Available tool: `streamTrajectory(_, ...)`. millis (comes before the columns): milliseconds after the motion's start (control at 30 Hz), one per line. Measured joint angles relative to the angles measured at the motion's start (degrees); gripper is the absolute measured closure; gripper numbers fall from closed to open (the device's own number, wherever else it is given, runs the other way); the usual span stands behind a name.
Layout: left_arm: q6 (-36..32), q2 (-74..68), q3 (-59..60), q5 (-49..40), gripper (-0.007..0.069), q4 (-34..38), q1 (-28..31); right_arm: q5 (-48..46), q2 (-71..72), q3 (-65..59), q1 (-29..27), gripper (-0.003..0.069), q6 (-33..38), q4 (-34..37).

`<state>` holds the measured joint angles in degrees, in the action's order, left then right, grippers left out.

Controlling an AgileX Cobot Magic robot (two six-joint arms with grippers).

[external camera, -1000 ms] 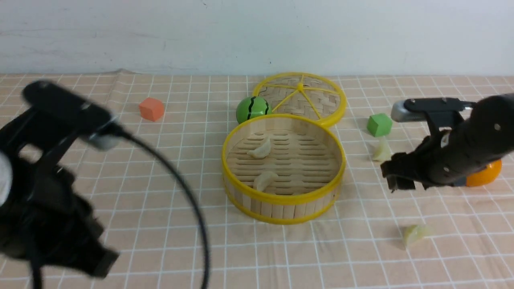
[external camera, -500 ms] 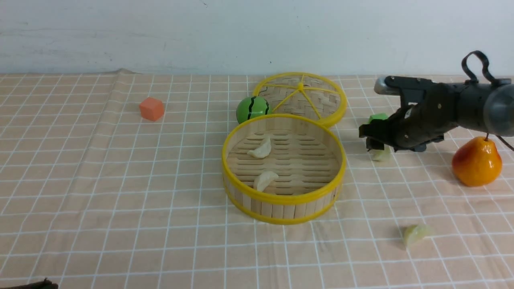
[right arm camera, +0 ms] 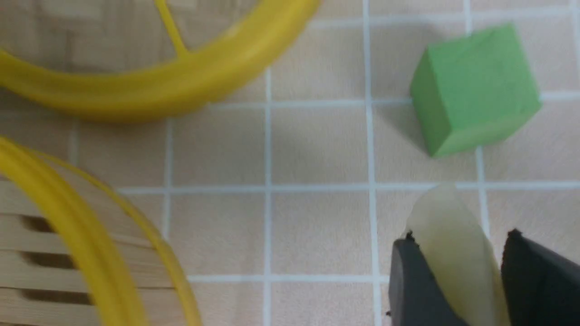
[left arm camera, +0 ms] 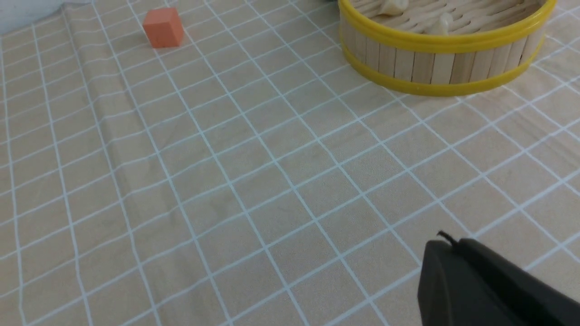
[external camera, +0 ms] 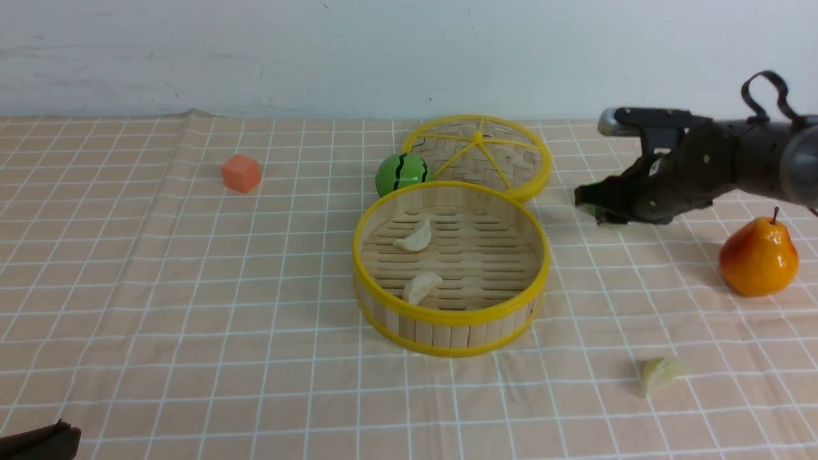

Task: Put the dumplings into the steamer on the table with the brown tablecloth.
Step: 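Place the dumpling in the bamboo steamer basket with the right gripper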

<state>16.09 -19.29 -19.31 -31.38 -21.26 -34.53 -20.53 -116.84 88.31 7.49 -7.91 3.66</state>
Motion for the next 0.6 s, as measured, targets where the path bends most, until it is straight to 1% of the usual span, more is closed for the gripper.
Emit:
streamTrajectory(100,0.12,0.0,0.0,1.09,0.0638,-0.07,0.0,-1.4,4.79,0.0,1.63,0.0408,0.0,0.66)
streamTrajectory(200,0.16,0.0,0.0,1.8,0.0638,-0.4,0.0,-3.47,8.13,0.07,5.5,0.0408,0.06,3.05)
streamTrajectory(233,0.16,0.0,0.0,1.91,0.0638,-0.41,0.0,-3.47,8.21,0.07,5.5,0.0408,0.07,3.18)
streamTrajectory(267,0.16,0.0,0.0,2.09,0.0638,-0.41,0.0,-3.12,8.15,0.19,8.61,0.0408,1.1,3.54)
streamTrajectory(300,0.16,0.0,0.0,2.14,0.0638,-0.41,0.0,-2.54,7.48,0.19,10.32,0.0408,2.31,3.49)
streamTrajectory(333,0.16,0.0,0.0,2.19,0.0638,-0.41,0.0,-2.17,7.11,0.19,10.65,0.0408,2.87,3.48)
streamTrajectory(367,0.16,0.0,0.0,2.27,0.0638,-0.47,0.0,-0.53,5.34,0.19,12.95,0.0408,4.55,3.48)
streamTrajectory(500,0.16,0.0,0.0,2.31,0.0638,-0.47,0.0,3.93,-0.82,0.19,15.67,0.0408,5.96,3.48)
streamTrajectory(600,0.16,0.0,0.0,2.31,0.0638,-0.47,0.0,5.81,-4.11,0.14,16.03,0.0365,5.98,3.48)
